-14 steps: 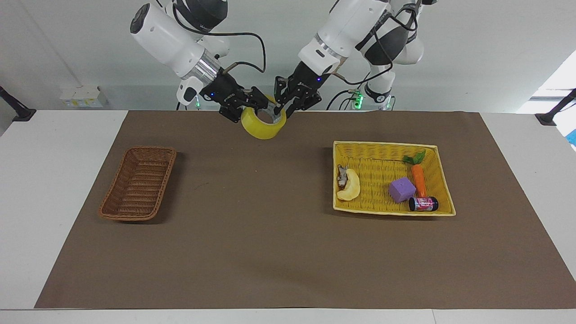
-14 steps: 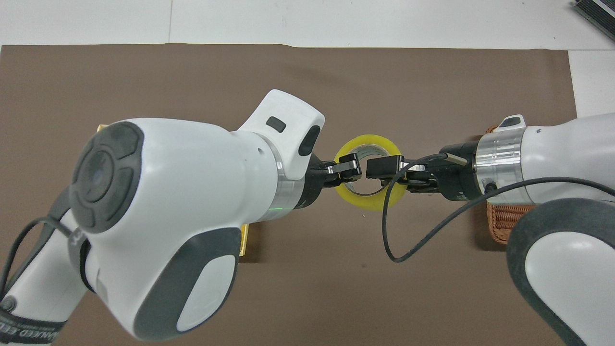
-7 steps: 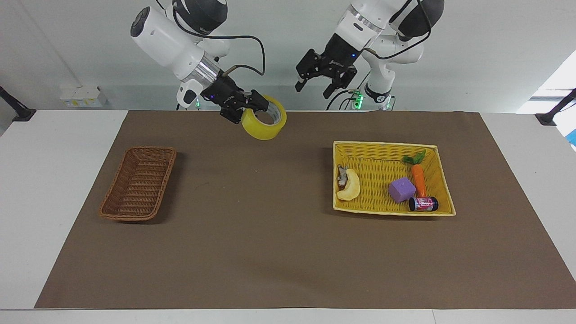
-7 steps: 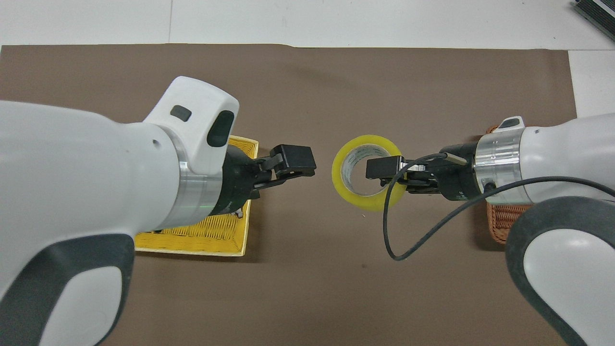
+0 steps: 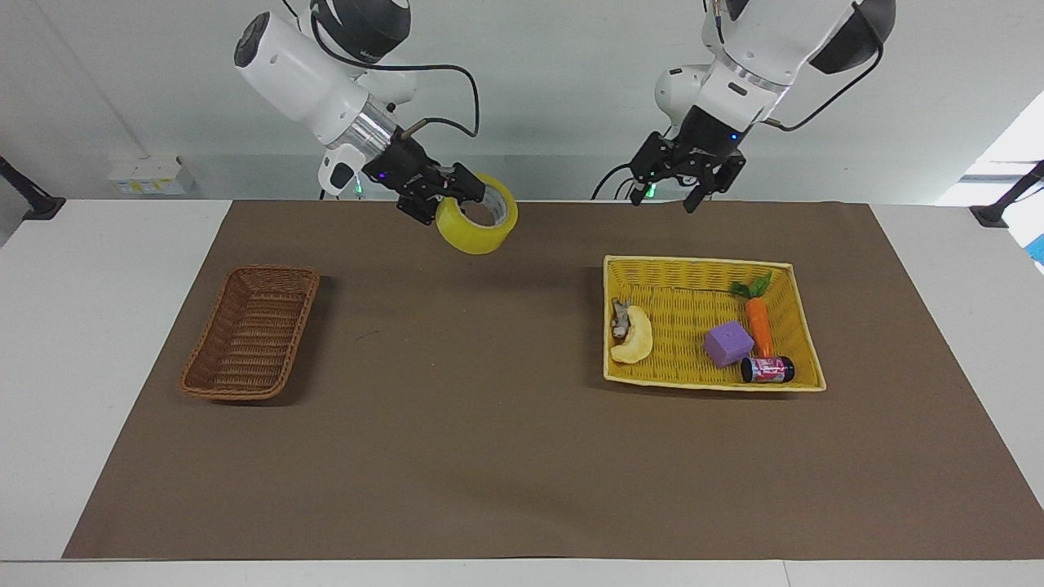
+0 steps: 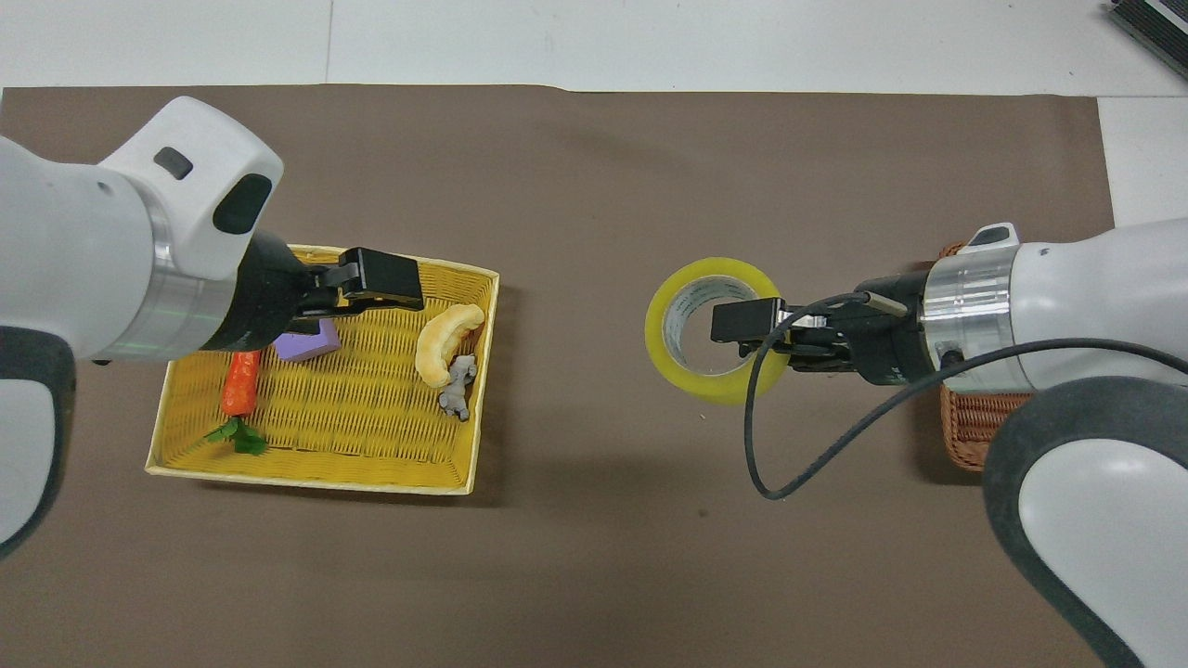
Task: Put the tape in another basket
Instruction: 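Open the left gripper and withdraw it while the right gripper holds tape, then carry the tape with the right gripper and lower it into the wicker basket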
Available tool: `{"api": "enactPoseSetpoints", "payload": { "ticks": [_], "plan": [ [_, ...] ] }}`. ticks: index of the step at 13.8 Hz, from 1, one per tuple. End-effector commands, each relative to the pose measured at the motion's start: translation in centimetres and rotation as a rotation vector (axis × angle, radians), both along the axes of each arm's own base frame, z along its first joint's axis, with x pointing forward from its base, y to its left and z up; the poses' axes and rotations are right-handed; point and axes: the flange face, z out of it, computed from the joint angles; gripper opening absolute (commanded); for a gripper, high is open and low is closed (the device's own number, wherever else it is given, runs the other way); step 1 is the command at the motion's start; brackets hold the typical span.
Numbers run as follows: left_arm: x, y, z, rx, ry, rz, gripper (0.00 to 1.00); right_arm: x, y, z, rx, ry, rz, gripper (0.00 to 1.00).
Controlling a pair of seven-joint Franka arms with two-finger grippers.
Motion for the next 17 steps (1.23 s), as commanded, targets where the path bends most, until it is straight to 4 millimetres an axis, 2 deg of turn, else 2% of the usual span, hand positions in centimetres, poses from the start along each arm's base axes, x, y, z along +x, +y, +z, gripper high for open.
{"api": "enactPoseSetpoints", "payload": {
  "ticks": [1, 4, 6, 7, 8, 9, 10, 13, 17],
  "plan": [
    [-0.2, 5.1, -1.7, 0.099, 0.028, -0.050, 1.00, 0.5, -1.9, 1.7, 0.036, -0.013, -0.039, 0.00],
    [0.2, 11.3, -2.6, 0.177, 0.042, -0.097, 1.00, 0.9, -4.2, 2.7, 0.039, -0.012, -0.053, 0.00],
    [0.4, 14.8, -4.2, 0.214, 0.066, -0.129, 1.00, 1.1, -7.0, 3.3, 0.041, -0.016, -0.043, 0.00],
    [0.4, 15.5, -5.1, 0.229, 0.082, -0.130, 1.00, 1.1, -8.6, 3.6, 0.058, -0.012, -0.022, 0.00],
    [0.5, 16.3, -6.3, 0.228, 0.103, -0.118, 1.00, 1.0, -11.4, 3.6, 0.087, -0.019, -0.011, 0.00],
    [0.6, 18.2, -6.4, 0.225, 0.118, -0.083, 1.00, 0.6, -13.9, 3.3, 0.094, -0.020, 0.016, 0.00],
    [0.8, 19.3, -6.0, 0.225, 0.122, -0.067, 1.00, -0.1, -16.7, 3.1, 0.095, -0.017, 0.046, 0.00],
    [1.8, 19.8, -4.5, 0.206, 0.142, -0.072, 1.00, -2.5, -22.6, 2.7, 0.058, -0.014, 0.126, 0.00],
    [3.4, 19.8, -3.8, 0.232, 0.154, -0.105, 1.00, -4.6, -29.5, 2.3, -0.052, -0.013, 0.099, 0.00]
  ]
}}
